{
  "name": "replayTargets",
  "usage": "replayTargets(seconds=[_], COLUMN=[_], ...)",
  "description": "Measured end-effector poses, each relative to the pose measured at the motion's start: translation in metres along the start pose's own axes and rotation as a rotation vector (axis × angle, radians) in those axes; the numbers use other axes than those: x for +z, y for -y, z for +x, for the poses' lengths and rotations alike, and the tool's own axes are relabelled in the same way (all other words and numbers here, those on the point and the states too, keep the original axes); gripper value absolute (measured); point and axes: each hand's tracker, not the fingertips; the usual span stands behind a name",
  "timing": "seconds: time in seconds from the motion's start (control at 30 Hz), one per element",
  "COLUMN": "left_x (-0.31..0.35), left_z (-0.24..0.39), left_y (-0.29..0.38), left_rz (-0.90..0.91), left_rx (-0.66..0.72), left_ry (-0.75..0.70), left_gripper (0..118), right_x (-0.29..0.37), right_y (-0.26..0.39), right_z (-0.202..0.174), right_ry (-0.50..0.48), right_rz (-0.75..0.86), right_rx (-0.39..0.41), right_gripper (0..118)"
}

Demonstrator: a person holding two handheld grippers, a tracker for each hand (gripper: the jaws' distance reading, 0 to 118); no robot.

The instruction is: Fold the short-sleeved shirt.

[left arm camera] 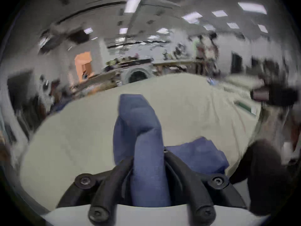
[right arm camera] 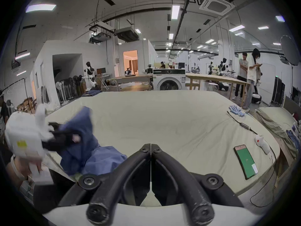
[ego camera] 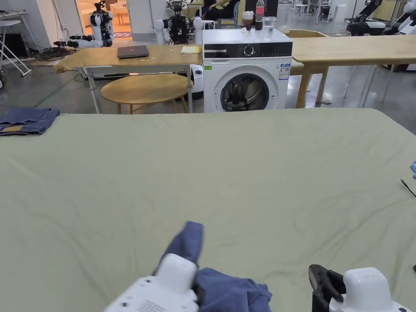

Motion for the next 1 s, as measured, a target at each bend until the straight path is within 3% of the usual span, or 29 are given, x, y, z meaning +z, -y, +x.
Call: replayTargets(seconds=[0.1, 0.17, 0.23, 0.27, 0.33, 0.37, 0.4, 0.43, 0.5, 0.57, 0.63, 0.67, 0.7, 0.73, 0.77, 0.9, 0.97, 1.0], left_x=[-0.036, -0.052, -0.062, -0.061, -0.051, -0.038, -0.027, -0.017, 0.002, 0.0, -0.008, -0.014, -0.02, -0.024, -0.03, -0.044, -0.054, -0.06], left_z=[0.058, 0.079, 0.086, 0.081, 0.066, 0.055, 0.046, 0.035, 0.004, -0.021, -0.042, -0.048, -0.044, -0.042, -0.038, -0.005, 0.016, 0.029], left_y=[0.002, 0.009, 0.016, 0.016, 0.009, 0.001, -0.006, -0.016, -0.021, -0.019, -0.01, -0.003, 0.0, 0.004, 0.01, 0.03, 0.036, 0.037], left_rz=[-0.152, -0.198, -0.222, -0.213, -0.181, -0.141, -0.092, -0.05, 0.052, 0.034, -0.061, -0.097, -0.124, -0.158, -0.202, -0.215, -0.234, -0.268], left_rx=[-0.108, -0.169, -0.186, -0.145, 0.004, 0.091, 0.159, 0.221, 0.408, 0.56, 0.654, 0.68, 0.673, 0.651, 0.64, 0.753, 0.746, 0.7], left_ry=[0.051, 0.003, -0.032, -0.012, 0.082, 0.136, 0.17, 0.189, 0.25, 0.255, 0.272, 0.283, 0.262, 0.24, 0.235, 0.487, 0.591, 0.559], left_gripper=[4, 4, 15, 24, 29, 39, 63, 75, 81, 82, 78, 66, 38, 20, 14, 14, 14, 14], right_x=[0.004, 0.006, 0.007, 0.008, 0.006, 0.006, 0.005, 0.004, 0.001, -0.001, -0.003, -0.004, -0.005, -0.006, -0.006, -0.009, -0.009, -0.009], right_y=[0.005, 0.008, 0.008, 0.008, 0.006, 0.005, 0.004, 0.004, 0.003, 0.005, 0.006, 0.007, 0.007, 0.008, 0.008, 0.01, 0.01, 0.01], right_z=[0.01, 0.018, 0.025, 0.028, 0.032, 0.033, 0.033, 0.034, 0.034, 0.033, 0.031, 0.03, 0.029, 0.028, 0.028, 0.028, 0.029, 0.031], right_ry=[0.006, 0.018, 0.024, 0.026, 0.027, 0.027, 0.027, 0.021, 0.009, 0.004, -0.004, -0.01, -0.015, -0.017, -0.02, -0.023, -0.02, -0.019], right_rz=[-0.009, -0.014, -0.016, -0.018, -0.028, -0.029, -0.029, -0.03, -0.035, -0.035, -0.037, -0.041, -0.045, -0.048, -0.052, -0.065, -0.074, -0.077], right_rx=[-0.017, -0.023, -0.033, -0.037, -0.035, -0.031, -0.03, -0.033, -0.049, -0.05, -0.051, -0.052, -0.052, -0.052, -0.051, -0.047, -0.044, -0.044], right_gripper=[0, 0, 0, 0, 0, 0, 0, 0, 0, 0, 0, 0, 0, 0, 0, 0, 0, 0])
